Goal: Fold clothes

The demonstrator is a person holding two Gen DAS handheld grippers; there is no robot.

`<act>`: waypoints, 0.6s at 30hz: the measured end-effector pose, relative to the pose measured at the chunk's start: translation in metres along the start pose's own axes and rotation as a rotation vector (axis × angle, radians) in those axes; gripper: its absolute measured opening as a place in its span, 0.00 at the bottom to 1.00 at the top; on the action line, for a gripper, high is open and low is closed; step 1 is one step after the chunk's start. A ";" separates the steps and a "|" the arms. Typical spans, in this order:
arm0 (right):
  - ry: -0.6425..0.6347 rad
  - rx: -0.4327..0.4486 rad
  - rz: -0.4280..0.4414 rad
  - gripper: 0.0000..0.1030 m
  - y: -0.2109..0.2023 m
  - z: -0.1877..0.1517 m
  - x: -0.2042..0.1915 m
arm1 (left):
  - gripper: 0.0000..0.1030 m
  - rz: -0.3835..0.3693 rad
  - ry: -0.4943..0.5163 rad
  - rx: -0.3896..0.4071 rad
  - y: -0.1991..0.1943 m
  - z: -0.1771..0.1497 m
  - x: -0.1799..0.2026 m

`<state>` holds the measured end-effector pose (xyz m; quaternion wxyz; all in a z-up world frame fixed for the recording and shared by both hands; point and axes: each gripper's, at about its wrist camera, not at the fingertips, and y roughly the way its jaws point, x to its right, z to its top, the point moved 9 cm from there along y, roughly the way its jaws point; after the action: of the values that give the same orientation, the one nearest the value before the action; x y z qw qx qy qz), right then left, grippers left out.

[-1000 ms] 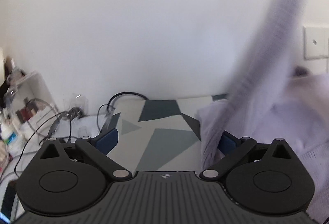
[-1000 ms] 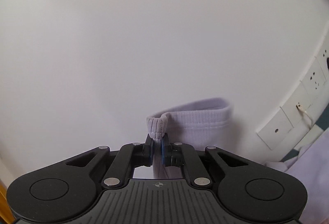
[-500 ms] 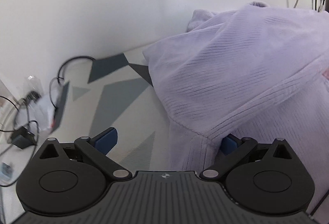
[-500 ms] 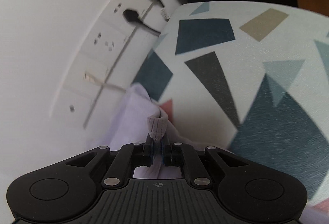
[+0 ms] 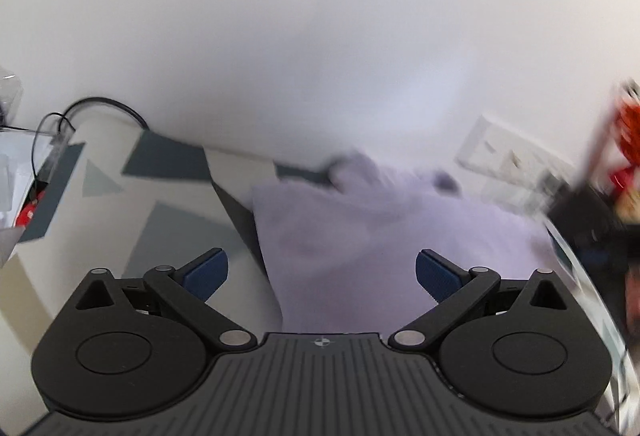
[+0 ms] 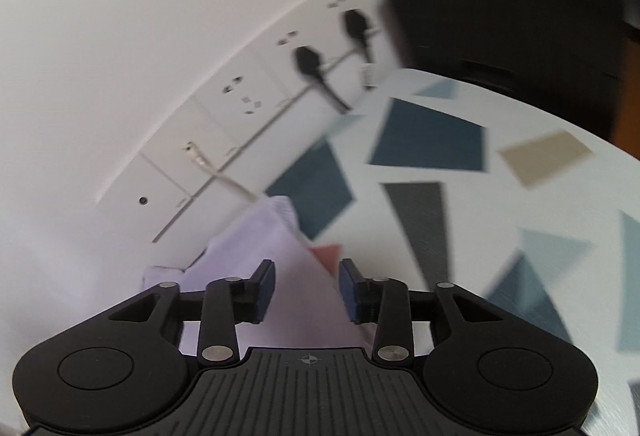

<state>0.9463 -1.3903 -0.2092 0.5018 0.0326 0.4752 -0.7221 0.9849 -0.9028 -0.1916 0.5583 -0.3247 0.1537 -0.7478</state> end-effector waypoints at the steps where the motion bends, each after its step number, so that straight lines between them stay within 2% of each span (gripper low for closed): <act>1: -0.020 0.000 -0.002 0.38 0.007 0.002 -0.006 | 0.99 0.036 -0.014 -0.002 0.014 0.006 -0.001; 4: 0.039 0.017 -0.030 0.44 0.024 0.005 -0.008 | 0.97 0.140 0.029 -0.041 0.059 0.008 0.000; 7: 0.088 0.008 -0.012 0.45 0.038 0.001 -0.009 | 0.85 0.236 0.102 -0.075 0.098 0.012 -0.002; 8: 0.063 0.004 -0.018 0.46 0.043 -0.001 -0.010 | 0.77 0.251 0.114 -0.086 0.109 0.013 -0.004; 9: 0.037 0.001 -0.025 0.46 0.048 -0.002 -0.012 | 0.49 0.244 0.109 -0.098 0.113 0.011 -0.006; 11: -0.018 -0.004 -0.026 0.48 0.054 -0.003 -0.017 | 0.15 0.257 0.091 -0.114 0.108 0.007 -0.006; 13: -0.058 -0.007 -0.028 0.46 0.057 -0.005 -0.019 | 0.11 0.322 0.095 -0.073 0.099 0.008 -0.007; 14: -0.077 -0.008 -0.029 0.44 0.058 -0.006 -0.020 | 0.11 0.330 0.095 -0.043 0.092 0.009 -0.006; 15: -0.096 -0.008 -0.029 0.32 0.059 -0.008 -0.021 | 0.11 0.338 0.096 -0.013 0.086 0.010 -0.005; 16: -0.119 -0.005 -0.037 0.14 0.060 -0.009 -0.021 | 0.11 0.346 0.095 0.015 0.080 0.011 -0.004; 17: -0.138 -0.001 -0.052 0.05 0.060 -0.011 -0.020 | 0.11 0.349 0.089 0.034 0.077 0.012 -0.005; 18: -0.140 0.010 -0.055 0.02 0.059 -0.011 -0.019 | 0.10 0.351 0.082 0.052 0.075 0.013 -0.006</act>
<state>0.9955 -1.3719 -0.2437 0.5137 -0.0285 0.4359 -0.7385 1.0497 -0.9199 -0.2282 0.6819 -0.2473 0.2112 -0.6552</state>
